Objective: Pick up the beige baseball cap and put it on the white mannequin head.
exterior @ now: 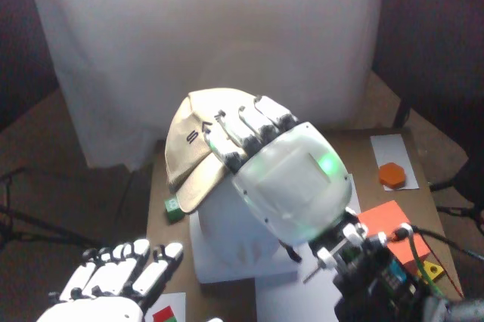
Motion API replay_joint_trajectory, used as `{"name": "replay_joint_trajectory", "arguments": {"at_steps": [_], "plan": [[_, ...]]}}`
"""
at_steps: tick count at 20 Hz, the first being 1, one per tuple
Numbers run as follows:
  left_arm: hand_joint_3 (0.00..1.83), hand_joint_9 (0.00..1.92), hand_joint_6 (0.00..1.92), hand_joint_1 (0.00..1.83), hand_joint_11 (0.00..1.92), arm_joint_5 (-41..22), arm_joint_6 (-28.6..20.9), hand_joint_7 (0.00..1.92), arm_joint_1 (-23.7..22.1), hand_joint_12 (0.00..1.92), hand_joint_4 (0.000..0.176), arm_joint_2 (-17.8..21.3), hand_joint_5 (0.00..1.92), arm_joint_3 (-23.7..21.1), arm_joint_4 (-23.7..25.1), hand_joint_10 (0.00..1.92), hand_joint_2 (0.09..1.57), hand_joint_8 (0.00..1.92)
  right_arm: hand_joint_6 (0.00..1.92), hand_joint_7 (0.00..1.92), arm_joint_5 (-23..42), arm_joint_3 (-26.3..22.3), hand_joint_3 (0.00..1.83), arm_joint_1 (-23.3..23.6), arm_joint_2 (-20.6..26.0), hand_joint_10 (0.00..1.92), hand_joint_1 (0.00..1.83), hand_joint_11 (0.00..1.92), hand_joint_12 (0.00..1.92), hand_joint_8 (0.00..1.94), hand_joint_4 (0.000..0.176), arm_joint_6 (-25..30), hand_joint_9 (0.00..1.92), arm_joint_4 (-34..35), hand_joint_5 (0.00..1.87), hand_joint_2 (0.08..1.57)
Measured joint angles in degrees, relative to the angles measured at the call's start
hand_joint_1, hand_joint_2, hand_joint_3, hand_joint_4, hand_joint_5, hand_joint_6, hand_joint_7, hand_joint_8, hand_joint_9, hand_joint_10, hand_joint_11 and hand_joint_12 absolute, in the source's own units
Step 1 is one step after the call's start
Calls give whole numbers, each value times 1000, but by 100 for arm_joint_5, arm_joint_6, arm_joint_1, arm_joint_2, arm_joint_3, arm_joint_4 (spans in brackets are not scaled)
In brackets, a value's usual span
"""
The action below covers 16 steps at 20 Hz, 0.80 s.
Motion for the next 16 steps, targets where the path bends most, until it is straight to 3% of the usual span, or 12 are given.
{"name": "replay_joint_trajectory", "arguments": {"at_steps": [7, 16], "plan": [[1, 102, 0, 0, 0, -7, 262, 91, -87, 519, 149, -120, 141, -66, -15, 1, 1145, 1, 1246, 656, 380, -599, 0, -203, 11, 1549, 1336, 784, 1620, 1415, 0, -435, 782, 1342, 736, 1234], [0, 106, 1, 0, 0, -50, 1032, 108, -546, 538, 149, -328, 142, -63, -695, 0, 1144, 4, 1248, 644, 741, -1134, 0, -409, 92, 1543, 1336, 781, 1620, 1427, 0, -498, 792, 2608, 732, 1235]]}}
